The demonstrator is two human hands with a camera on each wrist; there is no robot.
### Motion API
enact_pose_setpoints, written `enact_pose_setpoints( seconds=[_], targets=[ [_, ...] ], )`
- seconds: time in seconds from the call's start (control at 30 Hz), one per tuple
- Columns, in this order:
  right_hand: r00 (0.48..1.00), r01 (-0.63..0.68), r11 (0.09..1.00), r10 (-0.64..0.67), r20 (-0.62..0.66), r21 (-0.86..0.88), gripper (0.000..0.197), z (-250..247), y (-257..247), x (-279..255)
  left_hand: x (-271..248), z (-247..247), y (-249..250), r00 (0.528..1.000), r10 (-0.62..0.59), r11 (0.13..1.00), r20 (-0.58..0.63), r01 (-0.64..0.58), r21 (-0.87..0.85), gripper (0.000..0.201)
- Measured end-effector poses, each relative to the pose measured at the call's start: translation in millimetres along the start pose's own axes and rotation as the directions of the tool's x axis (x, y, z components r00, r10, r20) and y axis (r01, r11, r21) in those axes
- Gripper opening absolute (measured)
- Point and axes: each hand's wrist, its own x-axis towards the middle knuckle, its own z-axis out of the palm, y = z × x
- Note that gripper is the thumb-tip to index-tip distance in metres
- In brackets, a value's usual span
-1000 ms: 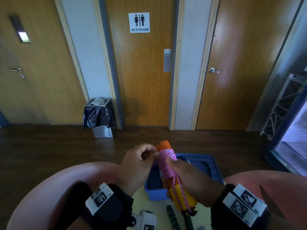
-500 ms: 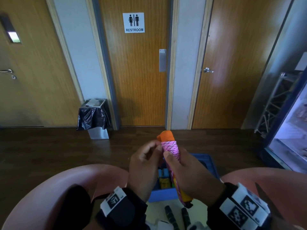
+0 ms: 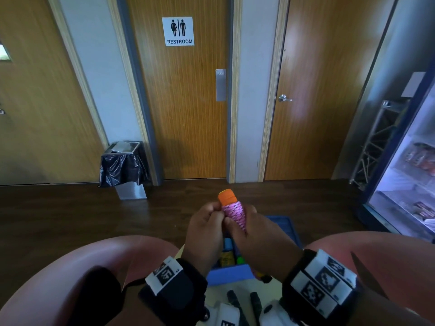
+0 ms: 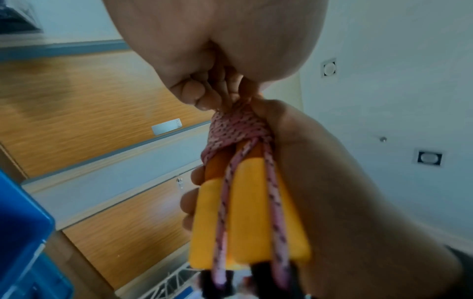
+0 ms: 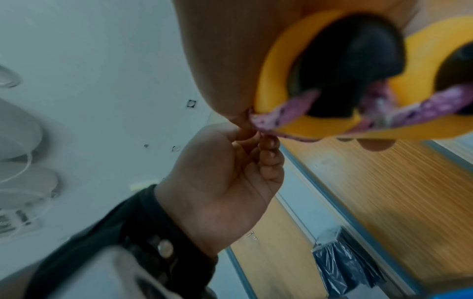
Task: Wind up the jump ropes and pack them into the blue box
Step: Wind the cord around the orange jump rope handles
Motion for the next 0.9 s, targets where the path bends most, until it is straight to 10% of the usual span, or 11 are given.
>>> enact_pose_setpoints(
  seconds=[0.2,0.4,0.9],
  targets=[
    [0.995,-0.069,0.993,0.061,0.078,0.096,0.038,7,15,15,17,-11,-19,0.991,0.108,0.933,0.081,-0.129,0.336,0.017],
    [0.993,-0.039,0.998,0.032,0.112,0.056,0.043,9,16,24,10,0,-24,0.994,-0.031,0.993,-0.105,0.019,-0.112,0.015],
    [1.000,-0.005,0.950,-0.003,-0.026,-0.313,0.060,25,26,25,22,4,-37,0.984,-0.169,0.985,0.054,0.170,-0.034,0.029]
  ],
)
